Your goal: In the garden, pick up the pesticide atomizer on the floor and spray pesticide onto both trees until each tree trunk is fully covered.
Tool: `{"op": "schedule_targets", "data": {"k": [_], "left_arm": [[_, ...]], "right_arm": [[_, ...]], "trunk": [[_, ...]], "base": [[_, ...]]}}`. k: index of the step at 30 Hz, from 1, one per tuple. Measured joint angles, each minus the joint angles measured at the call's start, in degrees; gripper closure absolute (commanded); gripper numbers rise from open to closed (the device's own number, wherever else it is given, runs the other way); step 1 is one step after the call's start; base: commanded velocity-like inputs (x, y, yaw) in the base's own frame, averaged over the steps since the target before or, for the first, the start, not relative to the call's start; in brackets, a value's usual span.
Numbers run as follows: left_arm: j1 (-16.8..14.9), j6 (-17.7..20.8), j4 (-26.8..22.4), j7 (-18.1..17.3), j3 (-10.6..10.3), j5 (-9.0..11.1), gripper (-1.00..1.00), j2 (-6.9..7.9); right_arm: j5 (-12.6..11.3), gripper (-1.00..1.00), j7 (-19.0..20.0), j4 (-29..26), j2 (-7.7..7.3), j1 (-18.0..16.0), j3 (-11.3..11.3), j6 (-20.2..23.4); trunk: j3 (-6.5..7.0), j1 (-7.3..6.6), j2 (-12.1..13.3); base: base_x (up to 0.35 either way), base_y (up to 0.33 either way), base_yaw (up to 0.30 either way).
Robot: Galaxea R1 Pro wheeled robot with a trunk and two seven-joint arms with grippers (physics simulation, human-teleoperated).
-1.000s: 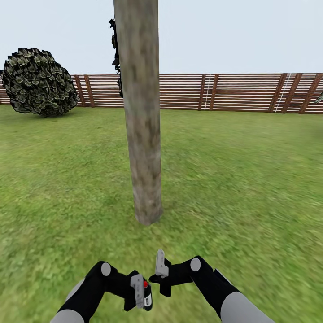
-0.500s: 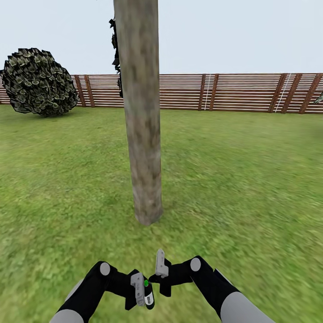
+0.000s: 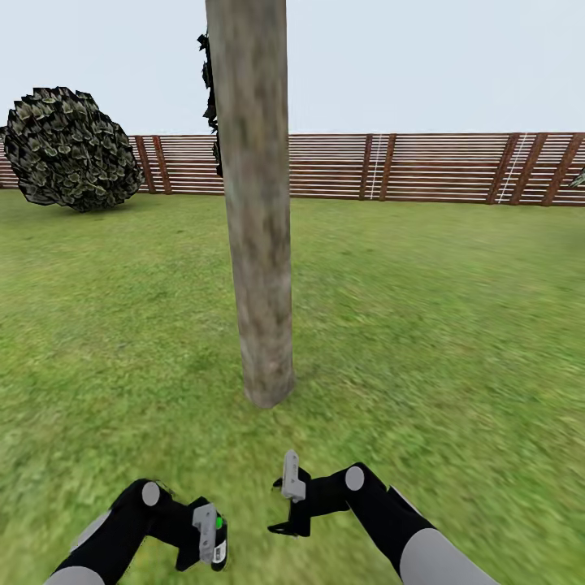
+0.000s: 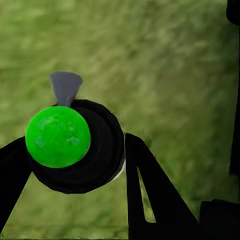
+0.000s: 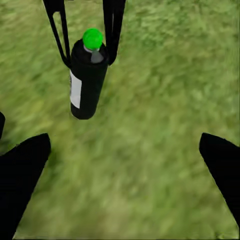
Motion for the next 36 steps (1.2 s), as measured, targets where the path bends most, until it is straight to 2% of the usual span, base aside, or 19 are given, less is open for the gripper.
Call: {"op": "schedule_targets", "data": {"k": [4, 7, 8, 9, 10, 12, 14, 15, 16, 17, 19, 22, 23, 24, 26, 27, 30, 34, 36], "left_arm": [[0.08, 0.14, -0.06, 0.07, 0.25, 0.08, 1.0, 3.03], [-0.25, 0.62, -0.07, 0.48, 1.71, 0.41, 1.0, 6.11], [-0.45, 0.86, 0.0, 2.26, 5.03, 0.81, 1.0, 7.56], [-0.47, 0.84, 0.0, 2.97, 6.35, 0.91, 1.0, 7.89], [-0.52, 0.95, 0.03, 5.2, 10.67, 1.05, 1.0, 8.19], [-0.49, 0.94, 0.04, 8.26, 17.35, 1.24, 1.0, 8.28], [-0.39, 0.94, 0.29, 10.62, 23.52, 1.41, 1.0, 8.1], [-0.34, 0.91, 0.9, 11.7, 26.37, 1.48, 1.0, 7.86], [-0.28, 0.83, 4.51, 15.14, 32.65, 1.28, 1.0, 7.18], [-0.26, 0.7, 6.68, 17.39, 35.11, 1.43, 1.0, 6.93], [-0.25, 0.46, 11.17, 23.28, 38.41, 1.45, 1.0, 6.57], [-0.3, 0.3, 17.63, 34.12, 40.59, 1.53, 1.0, 5.6], [-0.32, 0.34, 18.52, 36.0, 40.78, 1.71, 1.0, 5.28], [-0.32, 0.39, 20.34, 40.84, 41.02, 1.96, 1.0, 4.13], [-0.35, 0.54, 21.83, 47.99, 41.13, 2.4, 1.0, 1.54], [-0.4, 0.69, 22.1, 49.61, 41.15, 2.48, 1.0, 0.76], [-0.46, 2.55, 22.28, 50.96, 41.33, 2.72, 1.0, -0.02], [-0.53, 5.05, 22.32, 51.28, 41.3, 3.8, 1.0, -0.46], [-0.7, 5.88, 22.1, 51.42, 41.13, 4.41, 1.0, -2.3]], "right_arm": [[-0.01, -1.0, 0.0, 0.1, -0.16, 0.02, -0.06, 0.01], [0.0, -1.0, -0.14, 0.31, -0.51, 0.05, -0.14, -0.03], [0.02, -1.0, -0.38, 0.45, -1.43, 0.05, -0.13, -0.1], [0.0, -1.0, -0.49, 0.49, -1.8, 0.06, -0.12, -0.11], [0.0, -1.0, -1.41, 0.61, -3.09, 0.08, -0.11, -0.13], [-0.25, -1.0, -4.84, 0.9, -5.73, 0.23, -0.28, -0.14], [-1.27, -1.0, -9.63, 2.96, -7.77, 0.36, -1.94, -0.12], [-2.21, -1.0, -12.42, 5.07, -8.37, 0.39, -3.51, -0.16], [-4.83, -1.0, -20.01, 12.13, -9.08, 0.42, -8.84, -0.24], [-5.8, -1.0, -23.61, 16.24, -9.37, 0.45, -11.25, -0.38], [-6.48, -1.0, -30.96, 21.63, -9.58, 0.46, -16.19, -0.68], [-7.19, -1.0, -42.4, 26.29, -9.78, 0.62, -19.57, -1.54], [-7.29, -1.0, -44.18, 26.76, -9.79, 0.74, -19.84, -1.87], [-7.74, -1.0, -48.61, 27.7, -9.82, 1.4, -20.35, -3.34], [-11.06, -1.0, -53.3, 28.44, -9.85, 3.4, -20.76, -8.13], [-13.46, -1.0, -54.18, 28.59, -9.85, 3.95, -20.84, -9.61], [-18.95, -1.0, -54.92, 28.74, -10.18, 4.98, -20.92, -11.05], [-20.85, -1.0, -55.05, 28.79, -10.67, 6.01, -20.89, -12.58], [-21.31, -1.0, -55.1, 28.8, -10.79, 6.9, -20.89, -13.11]], "trunk": [[0.0, 0.0, 0.0], [0.0, 0.0, 0.0], [0.0, 0.0, 0.0], [0.0, 0.0, 0.0], [0.0, 0.0, 0.0], [0.0, 0.0, 0.0], [0.0, 0.0, 0.0], [0.0, 0.0, 0.0], [-0.02, 0.01, 0.0], [-0.01, 0.0, 0.0], [-0.01, 0.0, 0.0], [-0.01, 0.0, 0.0], [-0.01, 0.0, 0.0], [-0.01, 0.0, 0.0], [-0.01, 0.0, 0.0], [-0.01, 0.0, 0.0], [0.0, -0.02, 0.0], [0.0, -0.03, 0.0], [0.0, -0.03, 0.0]], "base": [[0.0, 0.0, 0.0], [0.0, 0.0, 0.0], [0.0, 0.0, 0.0], [0.0, 0.0, 0.0], [0.0, 0.0, 0.0], [0.0, 0.0, 0.0], [0.0, 0.0, 0.0], [0.0, 0.0, 0.0], [0.0, 0.0, 0.0], [0.0, 0.0, 0.0], [0.0, 0.0, 0.0], [0.0, 0.0, 0.0], [0.0, 0.0, 0.0], [0.0, 0.0, 0.0], [0.0, 0.0, 0.0], [0.006, 0.0, 0.0], [0.157, 0.0, 0.0], [0.289, -0.04, 0.0], [0.312, -0.143, 0.0]]}}
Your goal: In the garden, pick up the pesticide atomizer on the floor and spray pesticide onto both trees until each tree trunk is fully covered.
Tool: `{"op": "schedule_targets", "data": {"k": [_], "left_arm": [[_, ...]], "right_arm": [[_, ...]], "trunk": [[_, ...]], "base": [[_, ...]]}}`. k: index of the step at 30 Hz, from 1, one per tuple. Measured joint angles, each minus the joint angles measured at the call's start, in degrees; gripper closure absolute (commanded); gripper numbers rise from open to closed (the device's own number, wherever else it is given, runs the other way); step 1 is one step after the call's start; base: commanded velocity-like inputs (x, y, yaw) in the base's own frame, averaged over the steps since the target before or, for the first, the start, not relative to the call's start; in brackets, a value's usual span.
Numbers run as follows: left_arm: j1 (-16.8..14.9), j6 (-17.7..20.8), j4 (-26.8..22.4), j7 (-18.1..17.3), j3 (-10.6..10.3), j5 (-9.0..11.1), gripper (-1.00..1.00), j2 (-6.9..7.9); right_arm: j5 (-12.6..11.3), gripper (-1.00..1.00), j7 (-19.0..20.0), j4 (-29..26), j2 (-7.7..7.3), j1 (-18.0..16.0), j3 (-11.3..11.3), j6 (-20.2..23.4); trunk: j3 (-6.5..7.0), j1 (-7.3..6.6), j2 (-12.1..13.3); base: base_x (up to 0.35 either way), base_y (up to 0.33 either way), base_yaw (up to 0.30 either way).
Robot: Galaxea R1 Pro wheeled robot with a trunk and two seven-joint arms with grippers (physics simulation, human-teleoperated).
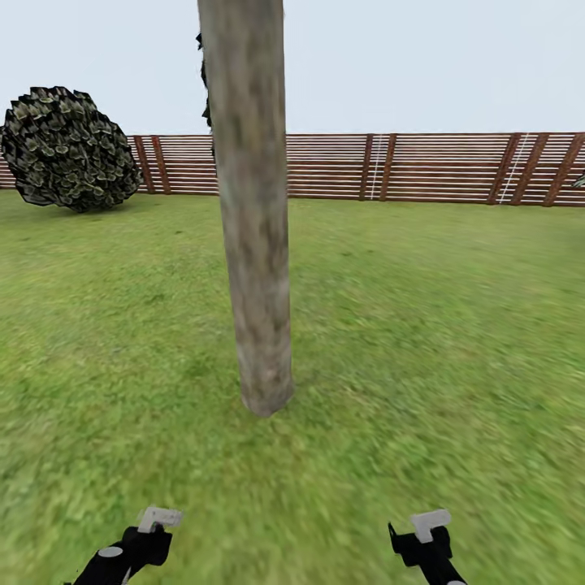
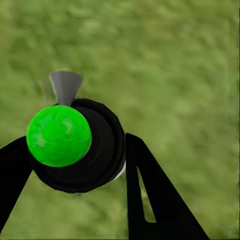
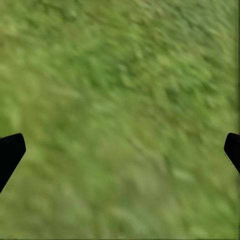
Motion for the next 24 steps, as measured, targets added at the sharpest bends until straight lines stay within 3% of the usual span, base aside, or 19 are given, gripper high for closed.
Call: {"op": "schedule_targets", "data": {"k": [3, 5, 9, 24], "left_arm": [[-0.59, 1.5, -0.15, 0.06, 0.02, 0.01, 1.0, -0.99], [-1.83, 4.61, -0.28, 0.13, -0.01, -0.05, 1.0, -1.32], [-3.32, 7.4, -0.37, 0.09, -0.08, -0.04, 1.0, -1.52], [-3.73, 7.47, -0.59, -0.18, -0.23, -0.02, 1.0, -1.92]], "right_arm": [[-0.16, -1.0, -0.06, 0.0, 0.03, 0.57, 0.01, -0.17], [-0.62, -1.0, -0.5, 0.0, 0.04, 0.75, -0.33, -0.22], [-2.71, -1.0, -4.91, 0.0, 0.1, 0.83, -2.34, -0.24], [-3.52, -1.0, -6.69, 0.08, 0.47, 0.91, -2.87, -0.05]], "trunk": [[0.0, 0.0, 0.0], [0.01, 0.0, 0.0], [0.01, 0.0, 0.0], [0.0, 0.02, 0.0]], "base": [[0.312, -0.167, 0.0], [0.311, -0.175, 0.0], [0.31, -0.183, 0.0], [0.265, -0.158, 0.0]]}}
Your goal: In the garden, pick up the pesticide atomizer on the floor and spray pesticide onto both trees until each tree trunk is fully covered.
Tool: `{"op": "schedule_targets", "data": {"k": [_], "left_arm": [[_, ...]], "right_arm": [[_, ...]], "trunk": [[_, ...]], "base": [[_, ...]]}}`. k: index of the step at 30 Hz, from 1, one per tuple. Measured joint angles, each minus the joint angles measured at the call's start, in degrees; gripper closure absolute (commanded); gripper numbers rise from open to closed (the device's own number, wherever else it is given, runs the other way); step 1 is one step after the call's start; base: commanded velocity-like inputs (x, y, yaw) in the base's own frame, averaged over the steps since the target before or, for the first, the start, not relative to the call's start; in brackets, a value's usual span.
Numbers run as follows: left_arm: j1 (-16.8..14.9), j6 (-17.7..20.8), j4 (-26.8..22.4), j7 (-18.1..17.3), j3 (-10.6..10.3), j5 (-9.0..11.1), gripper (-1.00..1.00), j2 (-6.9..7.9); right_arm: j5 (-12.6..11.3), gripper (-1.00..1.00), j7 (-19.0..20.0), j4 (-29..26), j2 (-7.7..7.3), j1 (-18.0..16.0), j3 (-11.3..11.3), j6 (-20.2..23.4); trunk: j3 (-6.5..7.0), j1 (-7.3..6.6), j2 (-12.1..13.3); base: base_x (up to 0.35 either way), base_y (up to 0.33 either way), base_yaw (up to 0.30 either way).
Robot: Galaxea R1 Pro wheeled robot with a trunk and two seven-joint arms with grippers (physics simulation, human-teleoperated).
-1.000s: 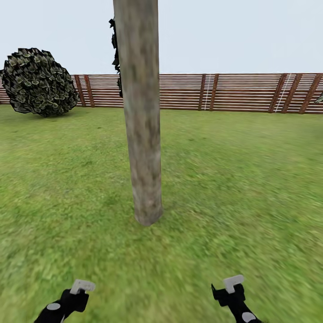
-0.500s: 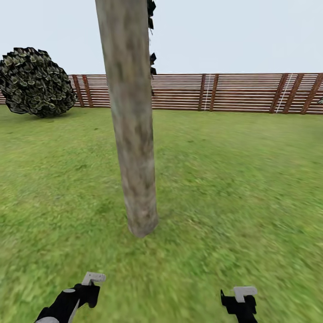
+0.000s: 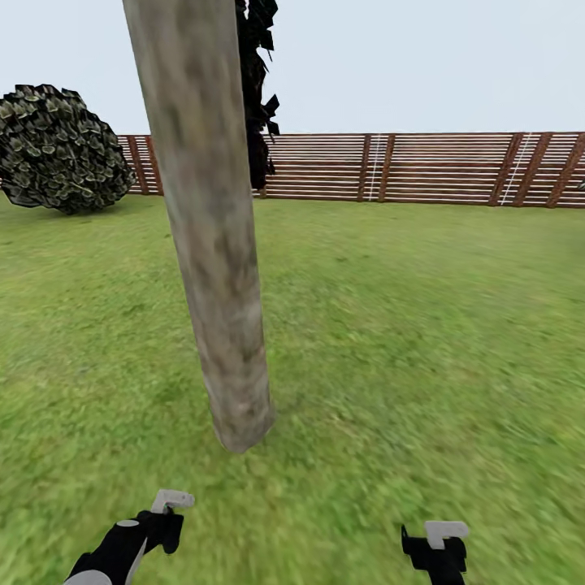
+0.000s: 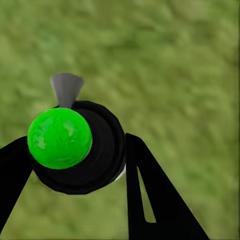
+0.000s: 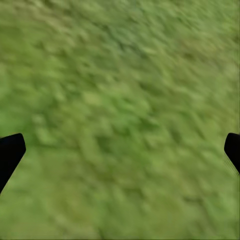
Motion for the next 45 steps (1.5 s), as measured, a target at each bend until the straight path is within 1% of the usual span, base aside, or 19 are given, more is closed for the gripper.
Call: {"op": "schedule_targets", "data": {"k": [4, 5, 6, 7, 8, 13, 19, 23, 24, 25, 27, 29, 30, 32, 36, 40, 42, 44, 45], "left_arm": [[0.01, -0.12, -0.01, 0.03, 0.01, 0.08, 1.0, -0.01], [-2.1, 0.11, -0.88, -0.23, 0.48, -0.16, 1.0, 0.13], [-6.48, 0.13, -0.95, -0.25, 0.48, 0.35, 1.0, 0.09], [-7.45, 0.13, -0.94, -0.26, 0.49, 0.41, 1.0, 0.08], [-6.07, 0.11, -0.81, -0.24, 0.54, -0.13, 1.0, 0.09], [-6.06, 0.08, -0.95, 0.24, 0.54, 0.08, 1.0, 0.07], [-6.37, 0.36, -0.98, -0.1, 0.3, 0.15, 1.0, -0.02], [-9.99, 1.71, -0.91, -0.23, 0.01, 0.31, 1.0, -2.31], [-10.73, 2.6, -0.91, -0.25, -0.02, 0.19, 1.0, -2.65], [-12.14, 5.34, -0.91, -0.33, -0.09, 0.33, 1.0, -3.14], [-12.86, 6.93, -0.91, -0.38, -0.24, 0.11, 1.0, -2.89], [-13.0, 7.31, -0.96, -0.43, -0.29, 0.1, 1.0, -2.44], [-12.94, 7.48, -1.0, -0.41, -0.27, -0.02, 1.0, -1.65], [-12.7, 7.6, -0.99, -0.4, -0.32, 0.08, 1.0, -1.33], [-13.11, 7.59, -0.88, -0.39, -0.38, 0.19, 1.0, -2.75], [-13.6, 7.64, -0.91, -0.39, -0.43, 0.15, 1.0, -3.62], [-14.88, 7.69, -0.98, -0.36, -0.39, 0.04, 1.0, -3.04], [-15.62, 8.05, -1.48, -0.4, -0.35, -0.16, 1.0, -1.76], [-15.83, 9.06, -2.0, -0.46, -0.31, -0.15, 1.0, -0.3]], "right_arm": [[0.07, -1.0, 0.05, 0.0, 0.0, 0.02, 0.0, 0.0], [0.1, -1.0, -0.04, 0.0, 0.09, 0.03, 0.02, 0.01], [0.09, -1.0, -0.04, -0.01, 0.09, 0.01, 0.0, 0.0], [0.09, -1.0, -0.03, -0.01, 0.09, 0.02, 0.0, 0.0], [0.09, -1.0, -0.03, -0.01, 0.09, 0.03, 0.01, 0.01], [0.09, -1.0, -0.03, -0.02, 0.09, 0.03, 0.01, 0.0], [0.09, -1.0, -0.08, 0.0, 0.09, 0.0, 0.0, 0.0], [0.16, -1.0, 0.12, 0.0, 0.01, 0.0, 0.0, 0.0], [0.17, -1.0, 0.13, 0.0, 0.01, 0.01, 0.0, 0.0], [0.23, -1.0, 0.09, 0.0, 0.01, 0.02, -0.01, 0.0], [0.23, -1.0, 0.06, 0.0, -0.04, 0.01, -0.01, 0.01], [0.21, -1.0, 0.06, -0.01, -0.06, 0.0, 0.0, 0.01], [0.19, -1.0, 0.06, -0.05, -0.07, -0.01, 0.0, 0.01], [0.18, -1.0, 0.05, -0.04, -0.08, -0.02, 0.0, 0.01], [0.19, -1.0, -0.03, -0.07, -0.12, -0.01, -0.03, 0.0], [0.18, -1.0, -0.03, -0.05, -0.16, -0.01, -0.04, 0.01], [0.18, -1.0, -0.03, -0.08, -0.22, 0.0, -0.04, 0.01], [0.18, -1.0, -0.04, -0.07, -0.26, 0.02, -0.05, 0.01], [0.18, -1.0, -0.03, -0.08, -0.31, 0.02, -0.04, 0.01]], "trunk": [[0.0, 0.01, 0.0], [-0.01, 0.02, 0.0], [0.01, 0.01, 0.0], [0.01, 0.01, 0.0], [0.0, 0.02, 0.0], [0.09, 0.02, 0.0], [0.12, 0.02, 0.0], [0.13, 0.01, 0.0], [0.13, 0.01, 0.0], [0.13, 0.01, 0.0], [0.13, 0.01, 0.0], [0.12, 0.01, 0.0], [0.12, 0.01, 0.0], [0.12, 0.02, 0.0], [0.12, 0.04, 0.0], [0.13, 0.02, 0.0], [0.13, 0.01, 0.0], [0.13, 0.01, 0.0], [0.13, 0.01, 0.0]], "base": [[0.025, -0.007, -0.019], [0.0, 0.0, -0.1], [0.0, 0.0, -0.128], [0.0, 0.0, -0.185], [0.0, 0.0, -0.221], [-0.055, 0.005, -0.253], [-0.085, 0.015, -0.035], [-0.002, 0.0, -0.001], [0.0, 0.0, 0.0], [0.0, 0.0, 0.0], [0.0, 0.0, 0.0], [0.0, 0.0, 0.0], [0.0, 0.0, 0.0], [-0.097, 0.0, 0.0], [-0.263, 0.0, 0.0], [-0.063, 0.0, 0.0], [-0.006, 0.0, 0.0], [-0.002, 0.0, 0.0], [0.0, 0.0, 0.0]]}}
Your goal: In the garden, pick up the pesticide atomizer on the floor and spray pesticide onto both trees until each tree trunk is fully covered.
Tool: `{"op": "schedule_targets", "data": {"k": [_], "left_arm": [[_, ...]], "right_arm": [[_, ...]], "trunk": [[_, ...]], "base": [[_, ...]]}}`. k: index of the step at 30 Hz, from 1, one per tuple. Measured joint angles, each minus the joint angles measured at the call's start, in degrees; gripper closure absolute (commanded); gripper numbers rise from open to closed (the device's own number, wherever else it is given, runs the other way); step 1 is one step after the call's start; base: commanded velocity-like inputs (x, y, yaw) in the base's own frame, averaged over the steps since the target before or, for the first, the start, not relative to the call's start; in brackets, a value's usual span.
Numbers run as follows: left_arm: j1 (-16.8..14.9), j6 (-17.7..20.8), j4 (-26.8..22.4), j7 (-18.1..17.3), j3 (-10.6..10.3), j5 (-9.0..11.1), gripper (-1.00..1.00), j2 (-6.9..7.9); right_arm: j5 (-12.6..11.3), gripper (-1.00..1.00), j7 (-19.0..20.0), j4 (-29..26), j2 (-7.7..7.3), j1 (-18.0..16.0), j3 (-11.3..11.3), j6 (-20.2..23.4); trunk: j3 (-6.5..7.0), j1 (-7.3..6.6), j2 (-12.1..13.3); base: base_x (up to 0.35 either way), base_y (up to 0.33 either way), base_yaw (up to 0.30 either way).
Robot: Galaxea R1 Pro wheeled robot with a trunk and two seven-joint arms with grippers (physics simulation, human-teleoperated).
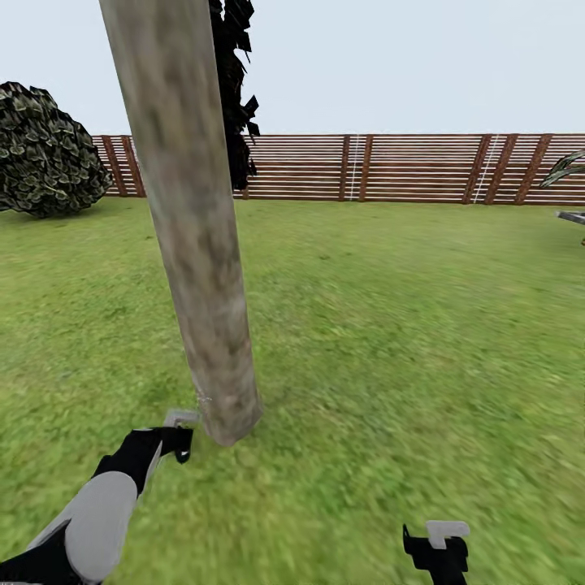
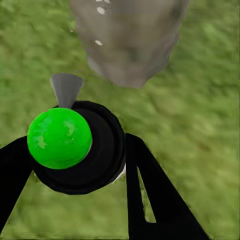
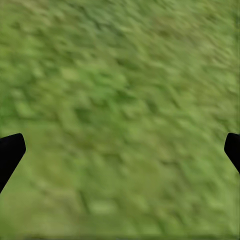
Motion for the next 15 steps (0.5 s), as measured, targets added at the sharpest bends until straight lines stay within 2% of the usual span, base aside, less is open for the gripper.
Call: {"op": "schedule_targets", "data": {"k": [1, 3, 4, 5, 6, 7, 10, 12, 15], "left_arm": [[-0.07, 0.67, -0.15, -0.3, 0.03, 0.15, 1.0, 0.75], [-0.2, 1.21, -0.24, -1.22, 0.0, 0.4, 1.0, 0.46], [-0.96, 1.36, -0.26, -1.73, -0.02, 0.13, 1.0, -1.86], [-2.4, 2.29, -0.22, -2.02, -0.04, 0.74, 1.0, -4.41], [-2.57, 2.44, -0.9, -2.04, -0.01, 0.72, 1.0, -3.43], [-2.61, 2.35, -1.41, -2.05, 0.1, 0.09, 1.0, -1.68], [-2.45, 2.94, -2.32, -3.98, 0.39, 0.14, 1.0, 0.66], [-2.2, 3.26, -2.44, -5.19, 0.14, 0.3, 1.0, 0.84], [-2.35, 3.35, -2.45, -5.69, 0.0, 0.36, 1.0, 0.16]], "right_arm": [[0.02, -1.0, -0.04, 0.0, -0.02, 0.0, 0.02, 0.0], [0.02, -1.0, -0.06, 0.01, -0.03, 0.0, 0.03, 0.0], [0.03, -1.0, -0.08, 0.04, -0.03, 0.0, 0.06, 0.0], [0.05, -1.0, -0.09, 0.0, -0.03, -0.01, 0.03, 0.01], [0.03, -1.0, -0.09, 0.0, -0.03, -0.02, 0.04, 0.0], [0.04, -1.0, -0.09, 0.0, -0.03, -0.01, 0.05, 0.0], [0.03, -1.0, -0.09, -0.01, -0.04, 0.0, 0.05, 0.0], [0.04, -1.0, -0.09, -0.01, -0.04, -0.01, 0.04, 0.0], [0.07, -1.0, -0.09, 0.0, -0.04, 0.0, 0.04, 0.0]], "trunk": [[0.0, 0.0, 0.0], [0.0, 0.0, 0.0], [0.01, 0.0, 0.0], [0.01, 0.0, 0.0], [0.0, 0.0, 0.0], [0.0, 0.0, 0.0], [0.0, 0.0, 0.0], [0.0, 0.01, 0.0], [0.0, 0.03, 0.0]], "base": [[0.0, 0.0, 0.0], [0.0, 0.0, 0.0], [0.0, 0.0, 0.0], [0.0, 0.0, 0.0], [0.0, 0.0, 0.0], [0.0, 0.0, 0.0], [0.0, 0.0, 0.0], [-0.141, 0.025, 0.0], [-0.216, 0.038, 0.0]]}}
